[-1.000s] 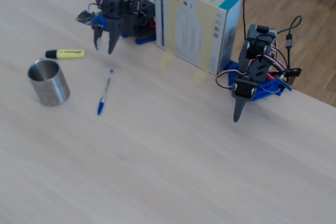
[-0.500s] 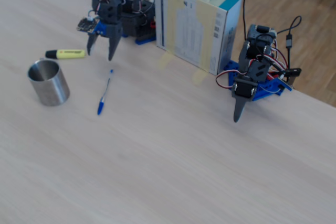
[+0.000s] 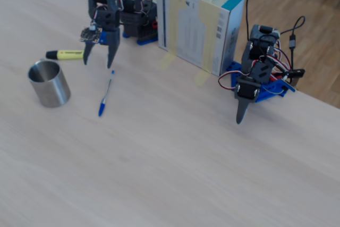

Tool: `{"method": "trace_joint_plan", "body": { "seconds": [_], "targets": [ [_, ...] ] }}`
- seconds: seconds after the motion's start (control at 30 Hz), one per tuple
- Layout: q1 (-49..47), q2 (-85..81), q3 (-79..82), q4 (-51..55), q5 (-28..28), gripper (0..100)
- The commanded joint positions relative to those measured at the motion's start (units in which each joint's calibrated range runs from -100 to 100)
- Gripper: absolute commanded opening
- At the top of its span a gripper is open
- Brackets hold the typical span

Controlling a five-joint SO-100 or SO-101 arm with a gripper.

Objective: Grab the blue pen and put it in the silver cup.

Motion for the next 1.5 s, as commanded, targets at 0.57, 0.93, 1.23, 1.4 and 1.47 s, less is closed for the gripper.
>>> {"method": "trace_joint_plan", "body": {
  "seconds": [0.57, 0.93, 1.23, 1.4, 1.47],
  "targets": [
    [-0.8, 14.4, -13.1, -0.5, 2.3, 28],
    [-3.5, 21.3, -21.3, -0.5, 1.9, 28],
    [-4.6, 24.9, -24.4, -0.5, 1.8, 28],
    [-4.7, 27.4, -24.4, -1.4, 0.4, 28],
    [-4.7, 28.3, -23.9, -2.8, 0.3, 28]
  ]
}}
